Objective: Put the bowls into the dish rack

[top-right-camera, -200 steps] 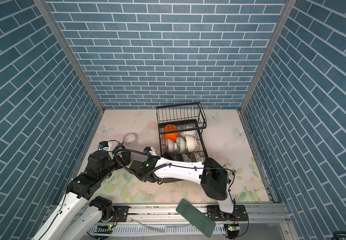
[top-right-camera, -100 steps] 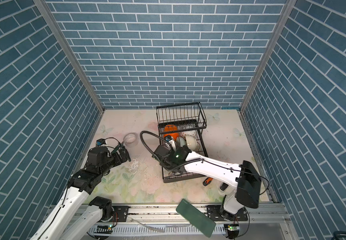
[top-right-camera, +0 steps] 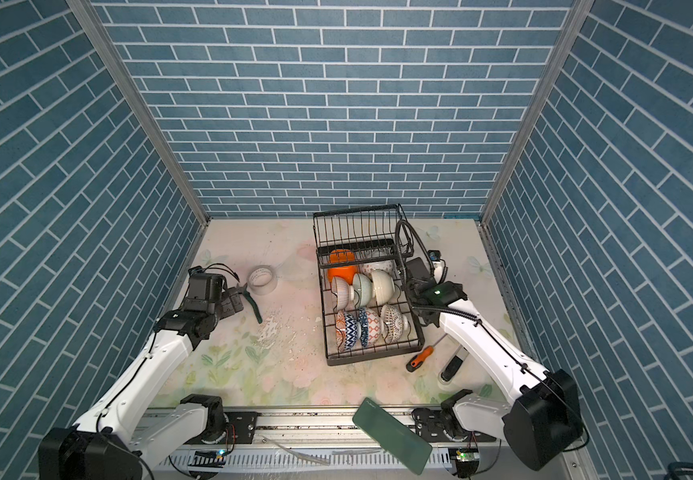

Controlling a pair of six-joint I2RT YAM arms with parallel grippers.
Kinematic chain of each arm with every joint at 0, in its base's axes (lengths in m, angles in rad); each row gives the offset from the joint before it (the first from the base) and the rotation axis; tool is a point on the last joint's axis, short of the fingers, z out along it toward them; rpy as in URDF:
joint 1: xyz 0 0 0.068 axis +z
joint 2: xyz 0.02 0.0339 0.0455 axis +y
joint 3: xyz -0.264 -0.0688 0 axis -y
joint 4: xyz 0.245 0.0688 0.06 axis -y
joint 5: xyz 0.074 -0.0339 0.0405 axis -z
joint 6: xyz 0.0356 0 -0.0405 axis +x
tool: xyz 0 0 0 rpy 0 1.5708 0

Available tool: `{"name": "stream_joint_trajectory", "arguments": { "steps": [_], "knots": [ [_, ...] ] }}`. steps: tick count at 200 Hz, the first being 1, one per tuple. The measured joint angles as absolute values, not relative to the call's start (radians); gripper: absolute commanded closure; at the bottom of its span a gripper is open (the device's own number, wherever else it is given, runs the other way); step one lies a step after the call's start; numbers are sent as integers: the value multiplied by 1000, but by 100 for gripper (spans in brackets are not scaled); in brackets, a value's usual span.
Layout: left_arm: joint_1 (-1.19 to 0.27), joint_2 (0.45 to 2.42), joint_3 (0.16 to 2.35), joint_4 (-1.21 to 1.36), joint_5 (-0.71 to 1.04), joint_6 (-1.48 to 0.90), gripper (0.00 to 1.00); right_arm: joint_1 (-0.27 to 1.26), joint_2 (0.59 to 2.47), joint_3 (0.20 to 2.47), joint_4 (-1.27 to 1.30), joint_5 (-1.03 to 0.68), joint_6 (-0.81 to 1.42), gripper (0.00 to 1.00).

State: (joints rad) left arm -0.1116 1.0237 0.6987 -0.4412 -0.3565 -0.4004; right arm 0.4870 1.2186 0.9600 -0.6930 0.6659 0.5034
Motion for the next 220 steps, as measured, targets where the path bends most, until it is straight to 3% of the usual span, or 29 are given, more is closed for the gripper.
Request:
{"name": "stream_joint_trajectory", "arguments": {
  "steps": [111, 220],
  "knots": [
    [-96, 1129, 442, 158, -285, -107, 0, 94, 1382, 690, 10, 468, 233, 1],
    [-66, 1379, 342, 751, -234, 11, 0, 9, 1511, 398, 763, 168, 69, 1]
  ]
}}
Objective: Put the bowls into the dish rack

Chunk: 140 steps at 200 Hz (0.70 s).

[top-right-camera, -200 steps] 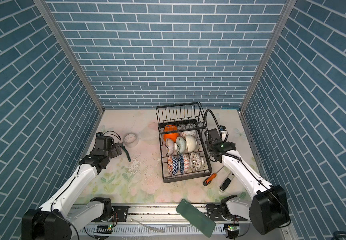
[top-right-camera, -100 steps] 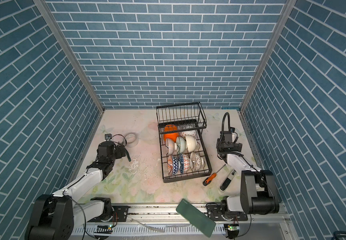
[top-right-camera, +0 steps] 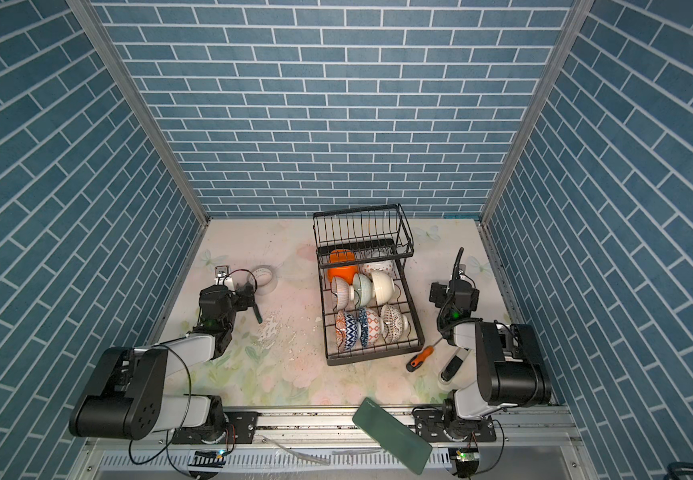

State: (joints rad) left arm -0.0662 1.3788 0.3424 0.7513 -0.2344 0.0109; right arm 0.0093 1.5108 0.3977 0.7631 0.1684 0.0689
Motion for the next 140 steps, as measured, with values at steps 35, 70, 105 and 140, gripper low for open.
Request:
{"name": "stream_joint_trajectory", "arguments": {
  "steps": [35, 70, 105, 140],
  "knots": [
    [-57, 1523, 313, 923, -197, 34, 0, 1, 1530, 364, 854, 83, 47, 1],
    [-57, 1533, 338, 920, -220, 34, 0, -14, 1530, 365, 869, 95, 55, 1],
    [-57, 1533, 343, 925, -233, 34, 0, -28, 1530, 365, 876, 139, 72, 1],
    [-57, 1533, 343, 925, -240, 34, 0, -28, 1530, 365, 876, 149, 74, 1]
  ]
}}
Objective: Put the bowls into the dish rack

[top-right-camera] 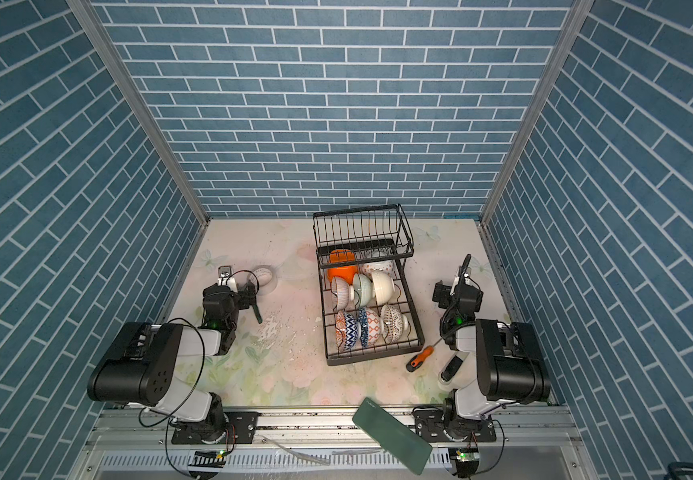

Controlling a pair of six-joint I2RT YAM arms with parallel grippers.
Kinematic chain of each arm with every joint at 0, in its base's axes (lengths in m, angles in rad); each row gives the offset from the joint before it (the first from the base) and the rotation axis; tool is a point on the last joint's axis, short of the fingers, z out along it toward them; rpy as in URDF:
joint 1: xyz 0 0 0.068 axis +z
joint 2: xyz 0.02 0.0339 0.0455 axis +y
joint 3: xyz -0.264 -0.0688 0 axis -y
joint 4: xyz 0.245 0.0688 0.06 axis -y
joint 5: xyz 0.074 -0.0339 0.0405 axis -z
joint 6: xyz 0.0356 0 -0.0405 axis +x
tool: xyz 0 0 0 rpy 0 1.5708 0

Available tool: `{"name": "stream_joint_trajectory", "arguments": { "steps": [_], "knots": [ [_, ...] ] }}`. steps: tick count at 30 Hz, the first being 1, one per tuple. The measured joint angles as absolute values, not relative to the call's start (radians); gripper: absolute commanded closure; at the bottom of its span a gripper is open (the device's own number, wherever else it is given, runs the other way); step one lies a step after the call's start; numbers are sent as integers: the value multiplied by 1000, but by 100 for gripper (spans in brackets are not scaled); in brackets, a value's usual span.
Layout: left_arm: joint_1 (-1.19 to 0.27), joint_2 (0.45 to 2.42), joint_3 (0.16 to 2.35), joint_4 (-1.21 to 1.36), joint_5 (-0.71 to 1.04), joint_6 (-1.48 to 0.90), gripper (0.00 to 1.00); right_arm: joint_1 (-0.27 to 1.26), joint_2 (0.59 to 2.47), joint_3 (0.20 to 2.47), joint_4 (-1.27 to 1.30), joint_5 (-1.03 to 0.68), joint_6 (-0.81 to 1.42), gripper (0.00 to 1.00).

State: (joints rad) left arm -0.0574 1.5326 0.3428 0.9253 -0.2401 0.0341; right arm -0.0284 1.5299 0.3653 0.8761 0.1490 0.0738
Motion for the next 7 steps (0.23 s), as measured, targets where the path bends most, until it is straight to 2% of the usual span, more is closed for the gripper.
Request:
{"name": "stream_joint_trajectory", "arguments": {
  "steps": [7],
  "knots": [
    [-57, 1533, 343, 926, -242, 34, 0, -28, 1530, 366, 872, 118, 73, 1]
  ]
}}
